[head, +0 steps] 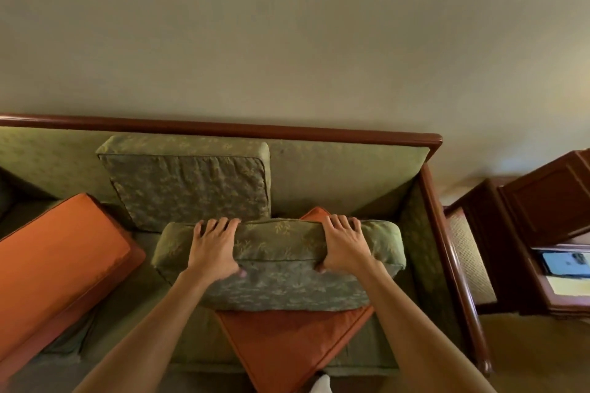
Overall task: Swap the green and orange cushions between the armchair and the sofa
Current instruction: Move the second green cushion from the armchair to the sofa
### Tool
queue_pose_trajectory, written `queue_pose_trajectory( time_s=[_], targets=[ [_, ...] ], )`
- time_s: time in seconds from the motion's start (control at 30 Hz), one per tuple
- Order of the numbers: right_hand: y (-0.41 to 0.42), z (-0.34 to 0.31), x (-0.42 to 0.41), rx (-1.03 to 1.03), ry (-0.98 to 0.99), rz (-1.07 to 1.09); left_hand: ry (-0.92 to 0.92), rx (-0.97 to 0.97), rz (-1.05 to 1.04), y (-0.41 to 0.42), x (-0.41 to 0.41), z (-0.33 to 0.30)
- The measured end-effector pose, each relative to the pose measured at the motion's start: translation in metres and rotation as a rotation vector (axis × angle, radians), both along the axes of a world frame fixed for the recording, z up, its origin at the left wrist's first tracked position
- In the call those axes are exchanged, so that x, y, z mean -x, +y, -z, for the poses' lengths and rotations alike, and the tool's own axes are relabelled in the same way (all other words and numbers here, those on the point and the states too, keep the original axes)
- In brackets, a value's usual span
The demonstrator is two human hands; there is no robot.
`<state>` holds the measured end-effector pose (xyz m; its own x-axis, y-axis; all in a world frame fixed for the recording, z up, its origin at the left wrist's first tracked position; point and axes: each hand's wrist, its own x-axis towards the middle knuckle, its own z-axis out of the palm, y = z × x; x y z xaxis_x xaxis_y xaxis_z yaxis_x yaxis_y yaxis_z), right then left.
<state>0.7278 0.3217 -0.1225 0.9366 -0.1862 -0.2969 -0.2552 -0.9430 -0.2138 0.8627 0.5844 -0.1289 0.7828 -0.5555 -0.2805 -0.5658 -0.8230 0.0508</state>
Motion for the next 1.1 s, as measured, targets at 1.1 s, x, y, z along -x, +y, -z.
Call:
queue_pose_trajectory(
  time_s=[1.1],
  targets=[
    [-0.002, 0.054, -0.307, 0.27, 0.307, -0.066, 0.257, 0.068, -0.129, -0.016, -0.284, 0.098]
  ],
)
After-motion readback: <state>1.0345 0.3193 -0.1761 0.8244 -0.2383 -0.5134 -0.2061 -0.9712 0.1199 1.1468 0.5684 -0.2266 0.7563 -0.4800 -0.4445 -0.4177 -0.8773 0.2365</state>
